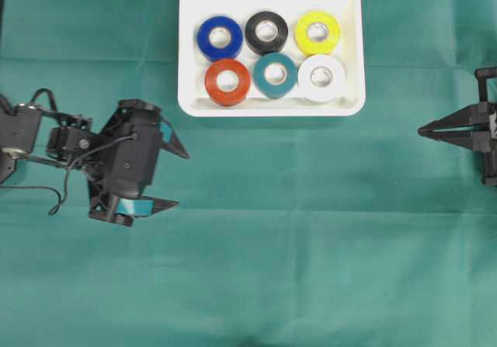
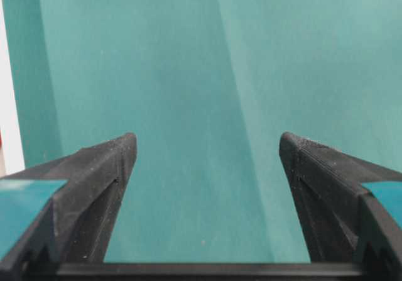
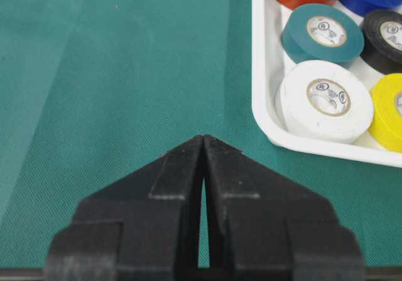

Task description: Put the tape into the white case with the left arm.

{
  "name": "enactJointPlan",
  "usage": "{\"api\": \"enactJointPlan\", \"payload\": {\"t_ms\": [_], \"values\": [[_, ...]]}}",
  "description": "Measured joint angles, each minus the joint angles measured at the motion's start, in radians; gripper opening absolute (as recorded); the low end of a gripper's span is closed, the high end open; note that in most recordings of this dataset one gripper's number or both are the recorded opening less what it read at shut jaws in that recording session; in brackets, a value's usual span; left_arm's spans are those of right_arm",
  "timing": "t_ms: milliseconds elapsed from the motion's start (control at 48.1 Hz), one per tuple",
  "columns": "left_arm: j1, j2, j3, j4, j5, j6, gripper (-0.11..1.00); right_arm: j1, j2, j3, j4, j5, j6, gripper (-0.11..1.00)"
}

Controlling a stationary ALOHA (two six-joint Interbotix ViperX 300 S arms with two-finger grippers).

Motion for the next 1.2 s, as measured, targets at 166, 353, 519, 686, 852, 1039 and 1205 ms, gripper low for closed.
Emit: {"api": "enactJointPlan", "payload": {"t_ms": [166,353,519,686,852,1039,1205], "values": [[0.0,-0.052,0.048,0.002,0.0,0.0,0.91,0.0,-0.005,0.0,0.0,0.0,0.0,-0.09],[0.02,-0.129,0.123,0.002,-0.032,0.0,0.91,0.0,-0.034,0.0,0.0,0.0,-0.002,-0.09],[0.06,-0.198,0.195,0.0,-0.127,-0.002,0.91,0.0,-0.08,0.0,0.0,0.0,0.0,-0.09],[0.083,-0.262,0.262,0.0,-0.196,0.006,0.91,0.0,-0.13,0.008,0.0,0.0,0.0,-0.09],[0.092,-0.336,0.318,0.002,-0.202,0.003,0.91,0.0,-0.163,0.006,0.0,0.002,0.0,-0.09],[0.092,-0.451,0.368,0.002,-0.198,0.003,0.91,0.0,-0.164,0.008,0.0,0.002,0.0,-0.09],[0.092,-0.569,0.407,0.0,-0.14,0.002,0.91,0.0,-0.164,0.009,0.0,0.002,0.0,-0.09]]}}
